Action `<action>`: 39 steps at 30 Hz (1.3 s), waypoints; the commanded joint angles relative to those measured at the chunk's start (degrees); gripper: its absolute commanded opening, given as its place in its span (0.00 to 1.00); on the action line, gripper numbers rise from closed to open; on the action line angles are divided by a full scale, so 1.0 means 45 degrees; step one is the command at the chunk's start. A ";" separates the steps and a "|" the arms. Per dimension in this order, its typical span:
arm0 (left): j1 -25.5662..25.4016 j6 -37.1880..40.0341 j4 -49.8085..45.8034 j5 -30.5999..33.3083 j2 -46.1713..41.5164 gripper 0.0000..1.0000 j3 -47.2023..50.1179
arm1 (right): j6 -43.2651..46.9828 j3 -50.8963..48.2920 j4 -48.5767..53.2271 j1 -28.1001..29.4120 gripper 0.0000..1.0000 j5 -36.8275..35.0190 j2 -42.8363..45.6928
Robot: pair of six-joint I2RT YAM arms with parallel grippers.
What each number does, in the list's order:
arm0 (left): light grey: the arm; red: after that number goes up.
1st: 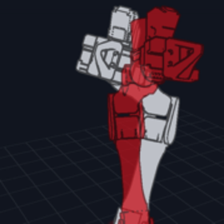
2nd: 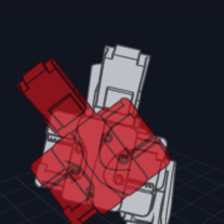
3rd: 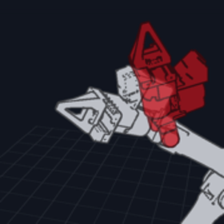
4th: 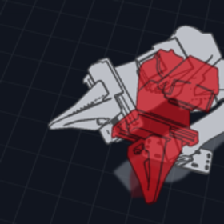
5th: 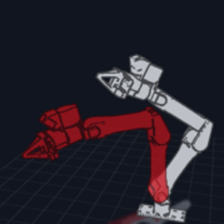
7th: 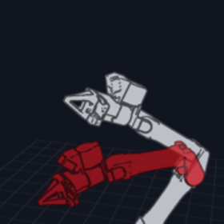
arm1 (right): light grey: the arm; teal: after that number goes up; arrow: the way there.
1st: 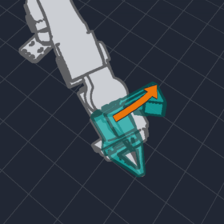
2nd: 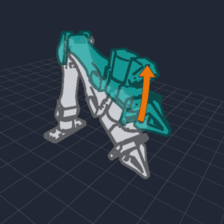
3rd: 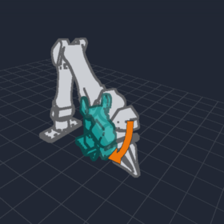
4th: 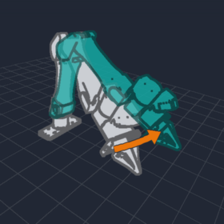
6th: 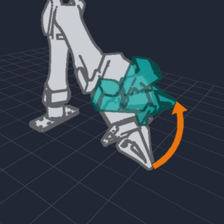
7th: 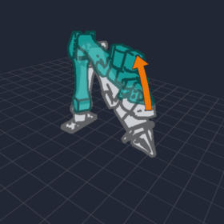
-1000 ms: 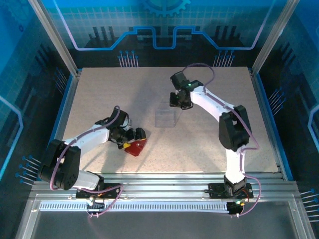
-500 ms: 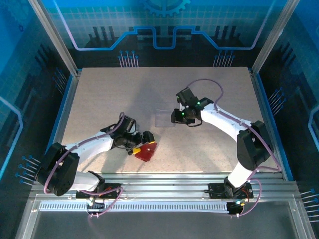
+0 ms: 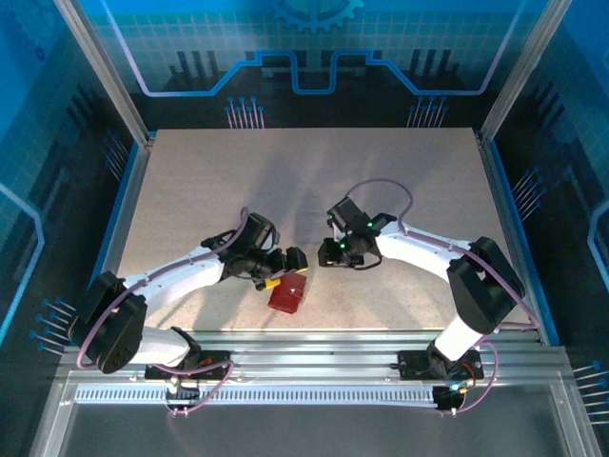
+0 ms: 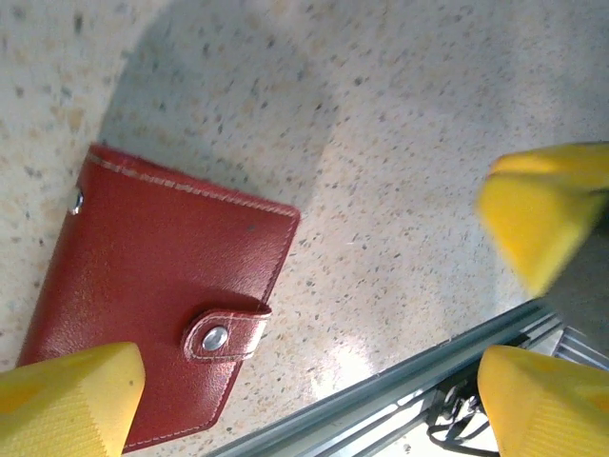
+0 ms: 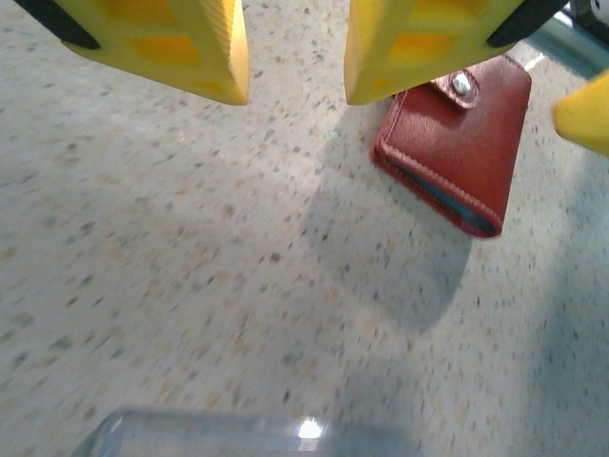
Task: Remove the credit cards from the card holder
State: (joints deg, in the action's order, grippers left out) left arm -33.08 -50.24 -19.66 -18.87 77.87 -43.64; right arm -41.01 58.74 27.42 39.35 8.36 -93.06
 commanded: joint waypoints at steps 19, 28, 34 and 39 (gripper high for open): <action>0.2561 0.2090 0.1427 -0.3764 0.2100 0.59 0.1454 | -0.3205 -0.1970 -0.5995 0.1504 0.37 0.3258 -0.2068; 0.2547 0.0590 0.4090 -0.4458 0.2862 0.51 0.1902 | -0.2890 -0.1922 -0.5974 0.0748 0.28 0.3425 -0.2033; 0.2547 0.0636 0.4224 -0.4280 0.3114 0.50 0.1469 | -0.2202 -0.1418 -0.4825 0.0612 0.27 0.3356 -0.2011; 0.2573 0.1414 0.2502 -0.3226 0.2139 0.57 0.1043 | -0.0380 -0.0732 -0.2121 0.0600 0.30 0.1449 -0.1155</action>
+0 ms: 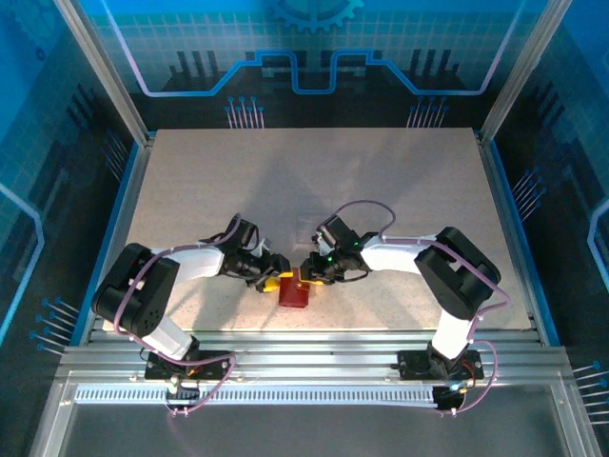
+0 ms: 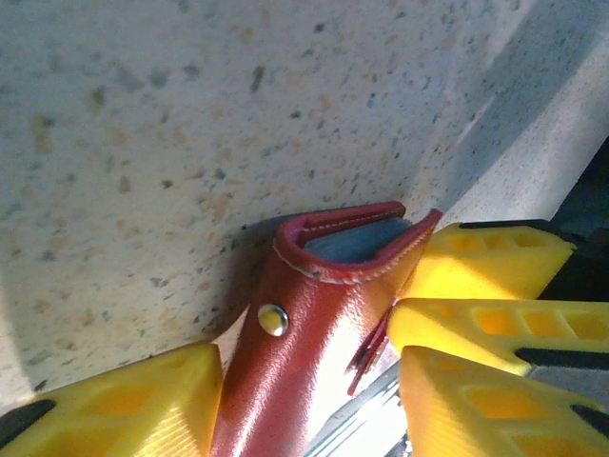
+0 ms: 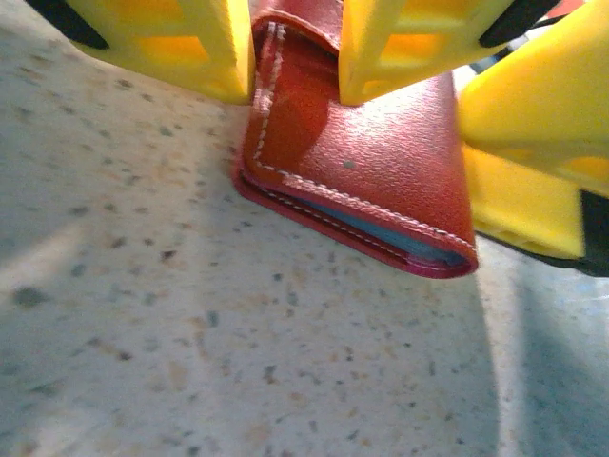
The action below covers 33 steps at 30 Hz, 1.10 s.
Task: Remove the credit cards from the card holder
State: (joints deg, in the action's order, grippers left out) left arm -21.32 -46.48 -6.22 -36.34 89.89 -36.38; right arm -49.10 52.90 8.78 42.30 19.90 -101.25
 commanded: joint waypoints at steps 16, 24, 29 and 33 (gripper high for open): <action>0.0109 0.0851 -0.0680 -0.0497 -0.0166 0.21 -0.1243 | 0.9831 0.2138 0.4747 0.0427 0.30 -0.2832 0.1666; 0.0168 0.1183 -0.0763 -0.0860 0.0959 0.13 -0.1409 | 1.4024 0.2521 0.4876 0.1278 0.30 -0.2497 0.0940; 0.0216 0.1083 -0.0549 -0.0831 0.0935 0.06 -0.0982 | 1.5674 0.2992 0.5258 0.1774 0.30 -0.2360 0.0343; 0.0341 0.0888 -0.0236 -0.0802 0.0831 0.03 -0.0585 | 1.6320 0.3489 0.5745 0.1894 0.30 -0.2355 -0.0261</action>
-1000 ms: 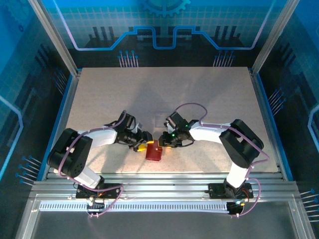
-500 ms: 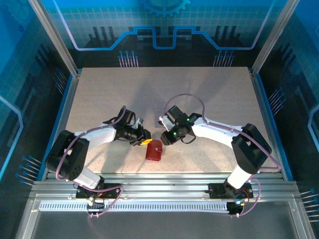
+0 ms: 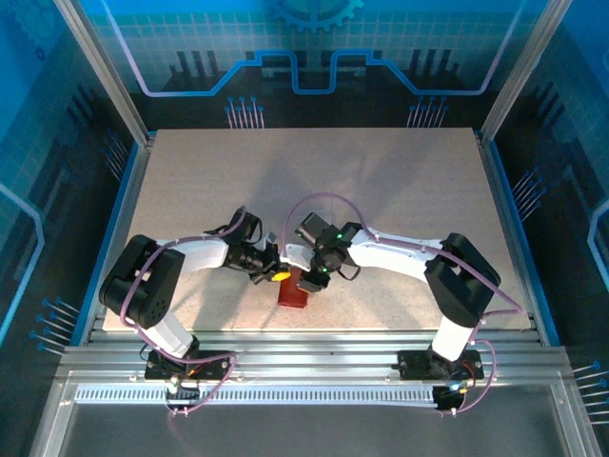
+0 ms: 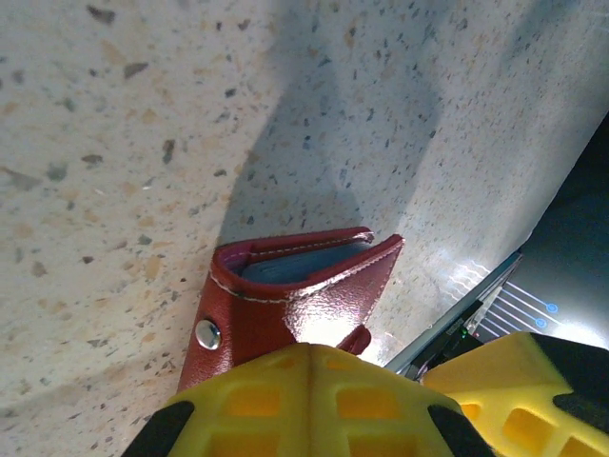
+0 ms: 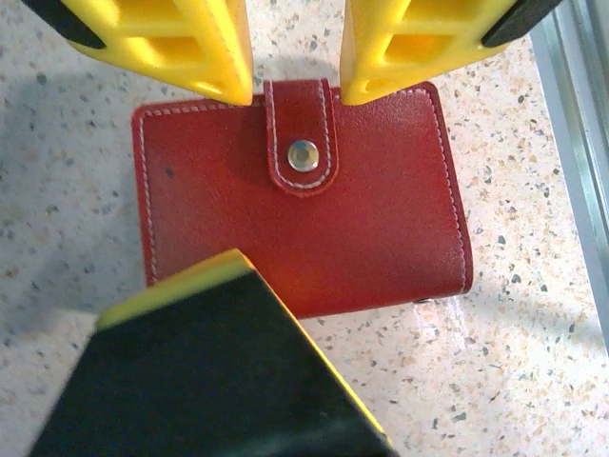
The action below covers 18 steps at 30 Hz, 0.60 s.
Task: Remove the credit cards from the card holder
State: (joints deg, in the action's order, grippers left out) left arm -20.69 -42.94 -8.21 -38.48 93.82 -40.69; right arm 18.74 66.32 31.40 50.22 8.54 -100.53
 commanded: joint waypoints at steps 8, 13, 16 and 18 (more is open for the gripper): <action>0.0493 -0.0328 0.0983 -0.0649 -0.0099 0.02 0.0986 | 0.1798 0.1436 0.1242 0.0198 0.34 0.0328 -0.1236; 0.0644 -0.0974 0.2213 -0.1291 0.0275 0.02 0.1411 | 0.2400 0.1793 0.1441 0.0300 0.35 0.0293 -0.1620; 0.0709 -0.1258 0.2786 -0.1578 0.0381 0.02 0.1631 | 0.2824 0.2091 0.1751 0.0369 0.35 0.0104 -0.1883; 0.0750 -0.1278 0.2868 -0.1639 0.0381 0.02 0.1707 | 0.3115 0.2131 0.1818 0.0398 0.35 0.0056 -0.1952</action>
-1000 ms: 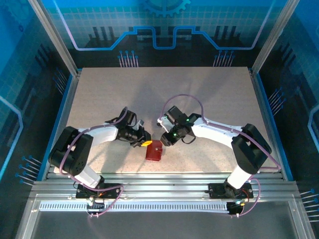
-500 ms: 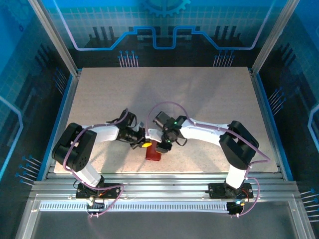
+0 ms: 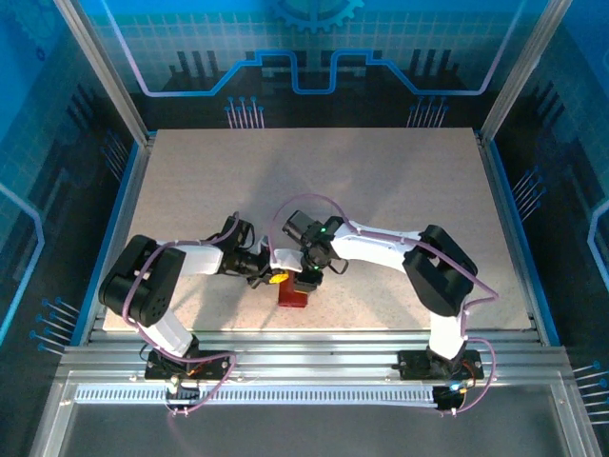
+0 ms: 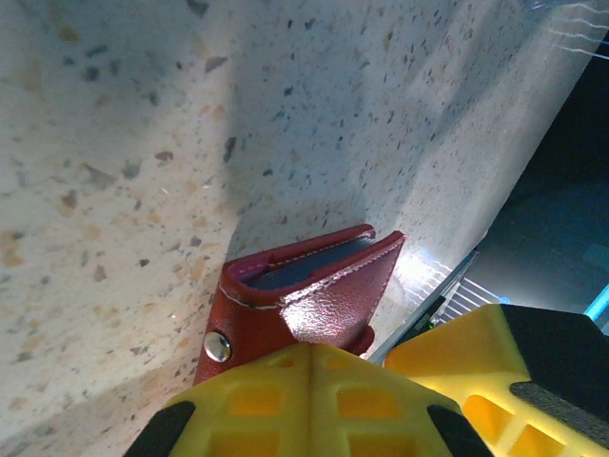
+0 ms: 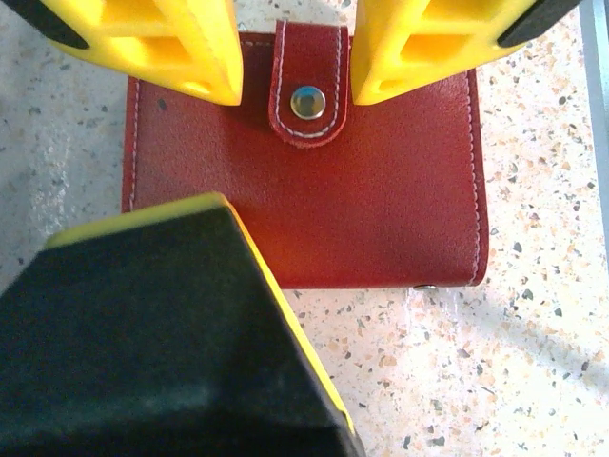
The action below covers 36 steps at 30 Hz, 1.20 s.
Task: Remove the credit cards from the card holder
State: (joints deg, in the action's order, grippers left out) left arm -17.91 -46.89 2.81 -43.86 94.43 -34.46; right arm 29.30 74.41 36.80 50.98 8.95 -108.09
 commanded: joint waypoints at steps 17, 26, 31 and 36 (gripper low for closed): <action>0.0346 -0.0456 0.0953 -0.0900 0.0441 0.02 0.0723 | 0.2069 0.0823 0.1002 0.0272 0.39 -0.0424 -0.0799; 0.0350 -0.0439 0.0979 -0.0870 0.0421 0.00 0.0840 | 0.2497 0.1295 0.1656 0.0299 0.41 -0.0787 -0.1440; 0.0349 -0.0438 0.0940 -0.0865 0.0343 0.00 0.0855 | 0.2398 0.1220 0.1504 0.0428 0.40 -0.1026 -0.1630; 0.0366 -0.0438 0.0874 -0.0773 0.0342 0.00 0.0899 | 0.2207 0.0944 0.1147 0.0507 0.33 -0.0937 -0.1548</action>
State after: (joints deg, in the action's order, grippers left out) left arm -16.38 -48.12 8.56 -47.81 95.53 -31.97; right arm 38.98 79.50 42.26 51.77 5.61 -113.38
